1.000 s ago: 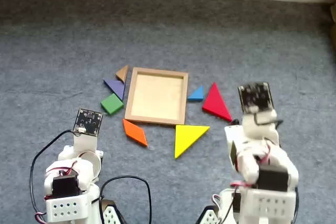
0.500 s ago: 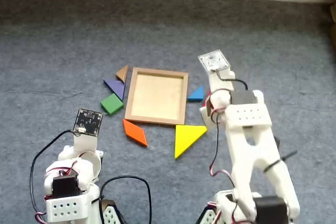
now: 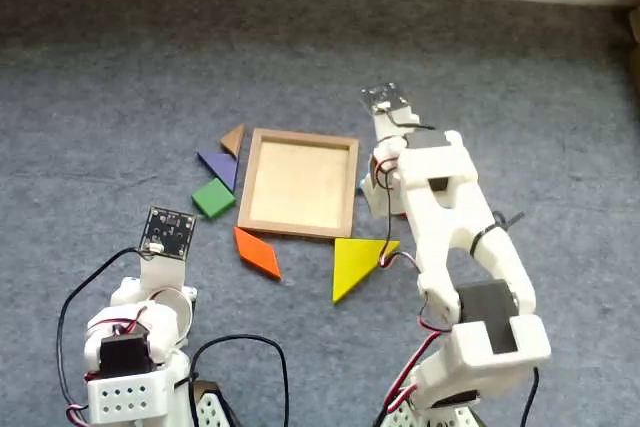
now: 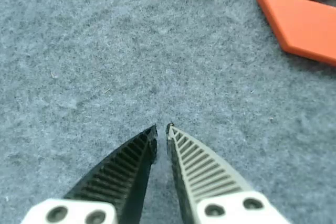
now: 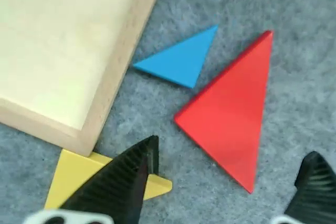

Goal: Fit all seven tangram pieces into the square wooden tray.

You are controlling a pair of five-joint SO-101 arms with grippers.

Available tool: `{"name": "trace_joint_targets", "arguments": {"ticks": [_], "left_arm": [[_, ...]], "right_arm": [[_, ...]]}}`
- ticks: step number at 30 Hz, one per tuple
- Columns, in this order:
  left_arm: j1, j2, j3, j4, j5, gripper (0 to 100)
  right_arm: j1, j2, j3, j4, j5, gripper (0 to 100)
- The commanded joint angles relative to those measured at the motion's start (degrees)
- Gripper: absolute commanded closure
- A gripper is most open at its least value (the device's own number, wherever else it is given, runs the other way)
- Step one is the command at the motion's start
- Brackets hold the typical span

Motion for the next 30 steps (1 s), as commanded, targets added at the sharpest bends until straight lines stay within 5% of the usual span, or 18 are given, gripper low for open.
{"name": "trace_joint_targets", "arguments": {"ticks": [1, 18, 25, 30], "left_arm": [[0.4, -1.5, 1.1, 0.4, 0.4, 94], [0.4, -1.5, 1.1, 0.4, 0.4, 94], [0.4, -1.5, 1.1, 0.4, 0.4, 94], [0.4, -1.5, 1.1, 0.4, 0.4, 94]], "right_arm": [[-0.8, 1.8, -4.5, -1.4, -0.8, 60.5], [3.8, 12.1, -10.2, -1.0, -0.7, 60.9], [4.0, 12.2, -10.3, -1.0, -0.4, 78.1], [4.1, 11.8, -10.3, -0.8, -0.8, 73.8]]}}
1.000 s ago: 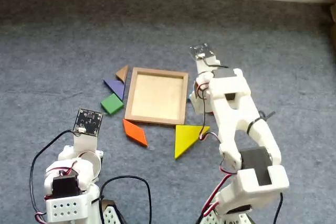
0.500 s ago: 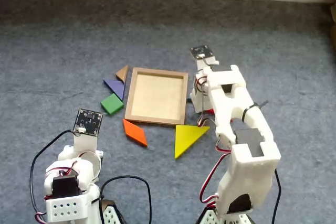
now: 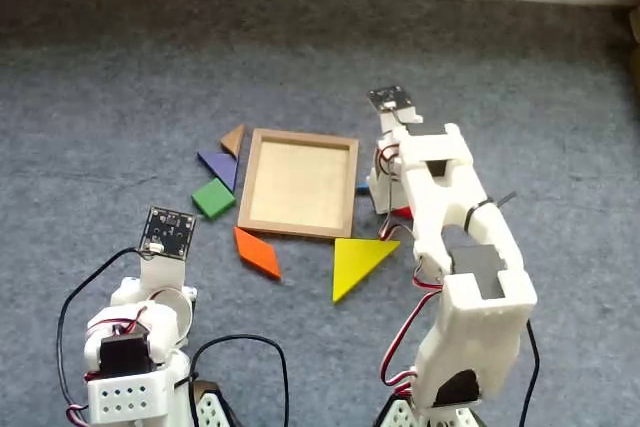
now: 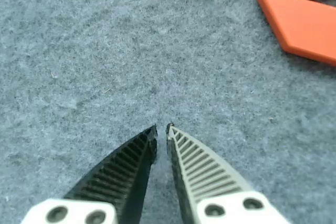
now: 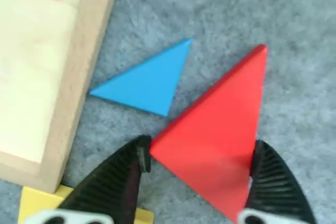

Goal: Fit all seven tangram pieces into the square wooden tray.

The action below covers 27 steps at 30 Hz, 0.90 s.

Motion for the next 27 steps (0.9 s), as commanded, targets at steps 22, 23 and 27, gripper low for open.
{"name": "trace_joint_targets", "arguments": {"ticks": [22, 23, 27], "left_arm": [[0.4, -1.5, 1.1, 0.4, 0.4, 94], [0.4, -1.5, 1.1, 0.4, 0.4, 94], [0.4, -1.5, 1.1, 0.4, 0.4, 94]], "right_arm": [[-0.7, -0.7, -6.7, 0.7, -10.5, 61.9], [-1.0, -0.7, -6.7, 0.7, -10.5, 61.9], [-0.7, -0.6, -6.6, 0.5, -10.5, 61.9]]}}
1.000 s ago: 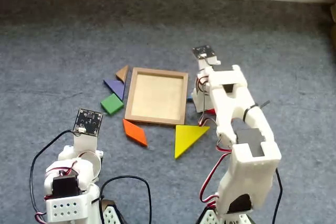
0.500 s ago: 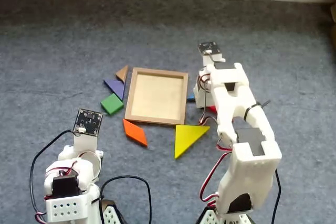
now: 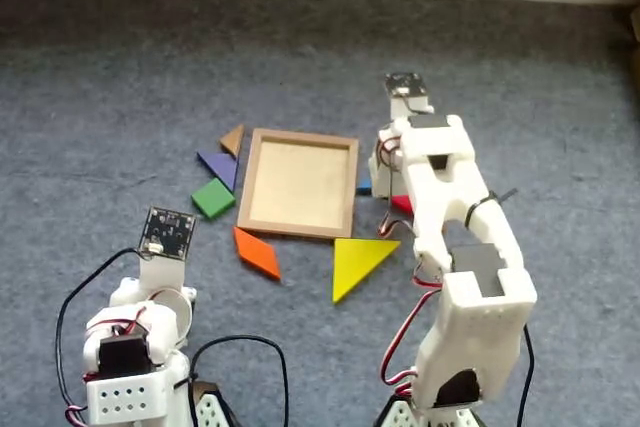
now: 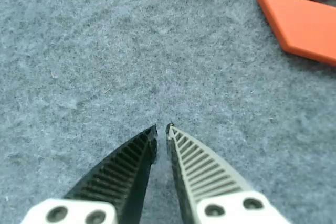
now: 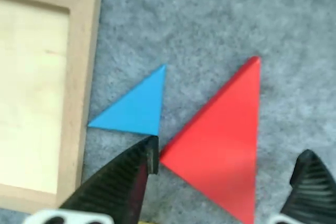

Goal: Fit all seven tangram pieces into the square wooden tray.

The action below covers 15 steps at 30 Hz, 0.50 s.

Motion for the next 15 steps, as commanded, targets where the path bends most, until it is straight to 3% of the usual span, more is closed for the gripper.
{"name": "trace_joint_targets", "arguments": {"ticks": [1, 15], "left_arm": [[0.4, -1.5, 1.1, 0.4, 0.4, 94], [0.4, -1.5, 1.1, 0.4, 0.4, 94]], "right_arm": [[-0.7, -0.7, -2.7, -0.3, -0.6, 61.9], [1.7, 3.1, -3.0, 3.3, -0.1, 62.0]]}}
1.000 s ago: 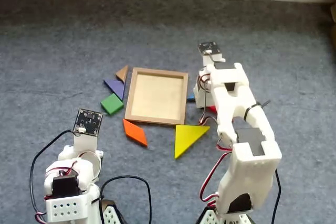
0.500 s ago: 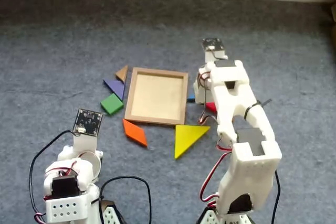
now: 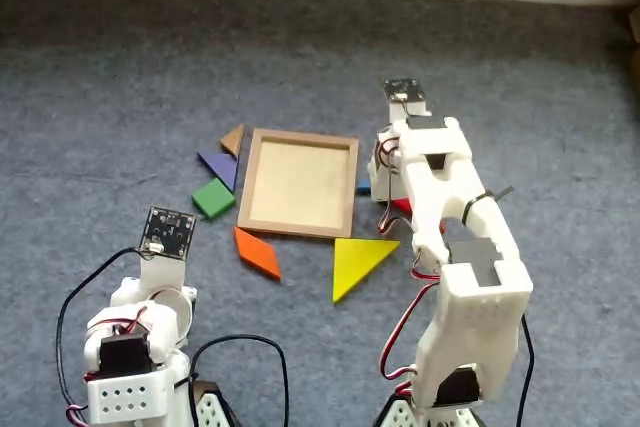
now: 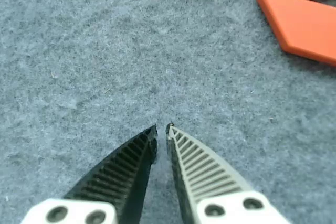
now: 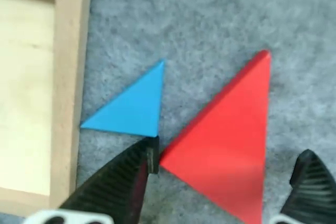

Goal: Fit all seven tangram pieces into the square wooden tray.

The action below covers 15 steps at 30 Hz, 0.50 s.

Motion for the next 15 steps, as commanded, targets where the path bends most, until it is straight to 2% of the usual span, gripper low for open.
{"name": "trace_joint_targets", "arguments": {"ticks": [1, 4, 10, 15], "left_arm": [[0.4, -1.5, 1.1, 0.4, 0.4, 94], [0.4, -1.5, 1.1, 0.4, 0.4, 94], [0.4, -1.5, 1.1, 0.4, 0.4, 94], [0.4, -1.5, 1.1, 0.4, 0.4, 94]], "right_arm": [[1.5, -0.4, -1.8, 1.7, 0.0, 62.0], [1.5, -0.4, -1.8, 1.7, 0.1, 63.1], [1.3, -0.4, -1.8, 1.6, 4.9, 78.9], [1.5, -0.8, -1.8, 2.0, 4.9, 79.7]]}}
